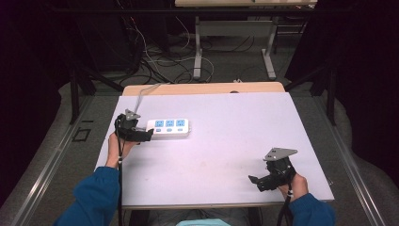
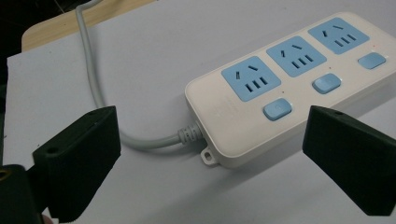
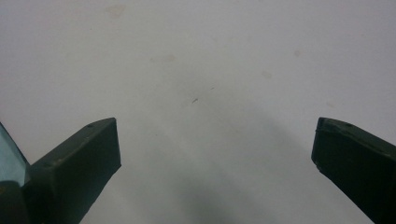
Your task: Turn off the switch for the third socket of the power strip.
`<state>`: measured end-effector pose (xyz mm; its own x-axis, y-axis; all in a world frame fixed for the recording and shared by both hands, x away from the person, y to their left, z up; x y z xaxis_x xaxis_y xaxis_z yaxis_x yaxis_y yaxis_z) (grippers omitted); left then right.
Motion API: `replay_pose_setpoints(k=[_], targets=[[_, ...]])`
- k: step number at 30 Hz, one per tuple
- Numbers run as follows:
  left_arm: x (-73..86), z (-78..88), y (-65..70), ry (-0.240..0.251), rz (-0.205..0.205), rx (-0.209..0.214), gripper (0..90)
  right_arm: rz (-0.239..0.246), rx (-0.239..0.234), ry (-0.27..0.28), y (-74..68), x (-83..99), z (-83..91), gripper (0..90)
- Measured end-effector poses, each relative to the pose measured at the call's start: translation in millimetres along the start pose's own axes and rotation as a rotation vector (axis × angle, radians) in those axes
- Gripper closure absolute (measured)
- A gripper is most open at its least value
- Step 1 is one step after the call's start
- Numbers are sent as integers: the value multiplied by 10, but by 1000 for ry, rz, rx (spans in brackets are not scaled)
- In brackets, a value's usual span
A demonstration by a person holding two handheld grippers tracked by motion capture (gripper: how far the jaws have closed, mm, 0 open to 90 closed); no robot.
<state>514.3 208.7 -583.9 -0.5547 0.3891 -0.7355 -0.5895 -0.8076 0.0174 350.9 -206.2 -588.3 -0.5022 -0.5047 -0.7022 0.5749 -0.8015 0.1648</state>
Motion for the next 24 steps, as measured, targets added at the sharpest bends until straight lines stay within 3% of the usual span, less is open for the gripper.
replay_pose_setpoints(k=[2, 5, 7, 9, 11, 13, 16, 20, 24], targets=[[-11, -10, 1, -5, -3, -1, 141, -2, -1, 0, -1, 1, 2, 7], [-24, -50, 19, 0, -2, 5, 173, -4, -3, 1, -3, 0, 2, 7], [-20, -59, 23, -15, -15, 7, 264, 1, -4, -11, 1, 10, 10, 7], [-25, -80, 45, -10, -14, 26, 313, 2, 0, 7, 7, -4, 0, 8], [-32, -89, 46, -5, -11, 25, 433, 0, 2, 4, 7, -2, 1, 8], [-35, -91, 52, -2, -12, 36, 461, 1, -1, 5, 7, -3, 0, 8], [-41, -96, 83, 6, -11, 60, 592, -5, -3, 1, 2, 1, -1, 8], [-36, -110, 126, -4, -14, 93, 682, 0, 2, 6, 7, -2, -3, 8], [-68, -125, 164, 27, -10, 107, 813, -1, -1, -1, -1, 3, -2, 9]])
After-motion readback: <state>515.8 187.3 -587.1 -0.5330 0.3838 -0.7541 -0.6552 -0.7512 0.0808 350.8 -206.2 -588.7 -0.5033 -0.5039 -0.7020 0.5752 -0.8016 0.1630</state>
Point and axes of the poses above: each handheld gripper's, and its own axes: z roughly backward along the jaws, x roughly out of its underside, y roughly to its right, the point moved 10 cm from there along -z, roughly forward along the jaws, and after that the axes turned 11 degrees about x, right-handed, at the moved point
